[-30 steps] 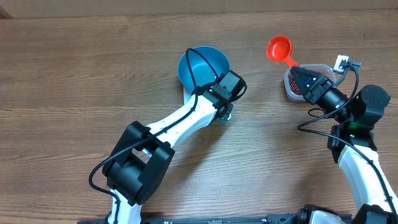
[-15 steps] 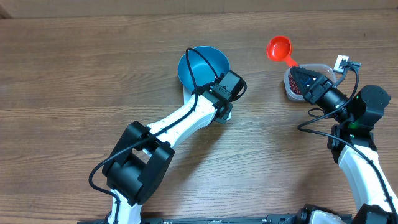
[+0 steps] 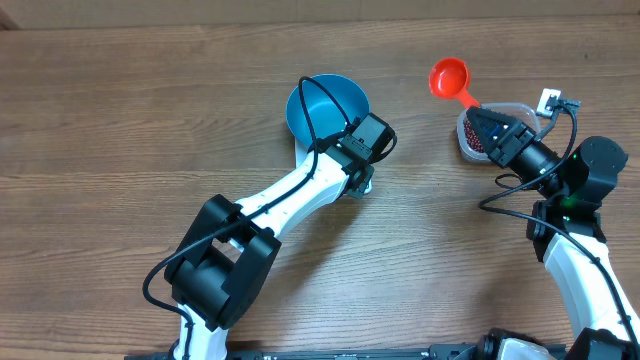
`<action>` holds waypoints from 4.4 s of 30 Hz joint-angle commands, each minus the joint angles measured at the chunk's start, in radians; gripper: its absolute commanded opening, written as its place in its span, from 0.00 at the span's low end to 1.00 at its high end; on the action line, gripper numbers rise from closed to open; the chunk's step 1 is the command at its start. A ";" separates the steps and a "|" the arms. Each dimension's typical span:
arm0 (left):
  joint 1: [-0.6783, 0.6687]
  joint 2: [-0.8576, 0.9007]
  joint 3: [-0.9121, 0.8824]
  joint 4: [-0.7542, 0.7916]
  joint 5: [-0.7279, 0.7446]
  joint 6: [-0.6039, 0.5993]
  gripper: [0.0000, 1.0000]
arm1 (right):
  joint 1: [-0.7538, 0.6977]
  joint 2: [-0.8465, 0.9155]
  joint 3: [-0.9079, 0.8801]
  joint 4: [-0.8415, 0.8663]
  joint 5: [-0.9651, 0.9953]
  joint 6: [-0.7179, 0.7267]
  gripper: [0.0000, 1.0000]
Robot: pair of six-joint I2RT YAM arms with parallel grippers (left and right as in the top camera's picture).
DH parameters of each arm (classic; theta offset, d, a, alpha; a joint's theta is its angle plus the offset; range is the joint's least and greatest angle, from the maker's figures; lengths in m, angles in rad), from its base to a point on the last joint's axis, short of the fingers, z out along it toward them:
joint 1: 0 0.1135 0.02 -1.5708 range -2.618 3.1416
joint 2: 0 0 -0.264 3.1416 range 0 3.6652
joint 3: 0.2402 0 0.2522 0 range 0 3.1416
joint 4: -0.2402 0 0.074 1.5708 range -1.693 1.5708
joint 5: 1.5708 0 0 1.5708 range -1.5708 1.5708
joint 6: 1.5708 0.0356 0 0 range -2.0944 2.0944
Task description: Scoop item into bowl and weigh 150g on scale
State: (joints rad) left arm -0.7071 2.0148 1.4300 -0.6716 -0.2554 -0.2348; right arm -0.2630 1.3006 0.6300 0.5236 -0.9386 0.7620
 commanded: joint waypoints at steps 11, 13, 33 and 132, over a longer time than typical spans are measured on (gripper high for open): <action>0.002 0.026 -0.004 0.003 0.000 0.002 0.04 | -0.008 -0.008 0.018 0.001 -0.005 -0.008 0.04; 0.001 0.026 -0.004 0.003 0.007 0.002 0.05 | -0.008 -0.008 0.018 0.001 -0.006 -0.008 0.04; 0.000 0.026 -0.047 0.064 0.013 0.003 0.05 | -0.008 -0.008 0.018 0.000 -0.002 -0.009 0.04; 0.014 0.026 -0.087 0.127 -0.024 -0.035 0.04 | -0.008 -0.008 0.018 -0.003 -0.002 -0.008 0.04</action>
State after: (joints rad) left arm -0.7040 2.0220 1.3560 -0.5468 -0.2668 -0.2554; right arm -0.2634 1.3006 0.6300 0.5228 -0.9390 0.7620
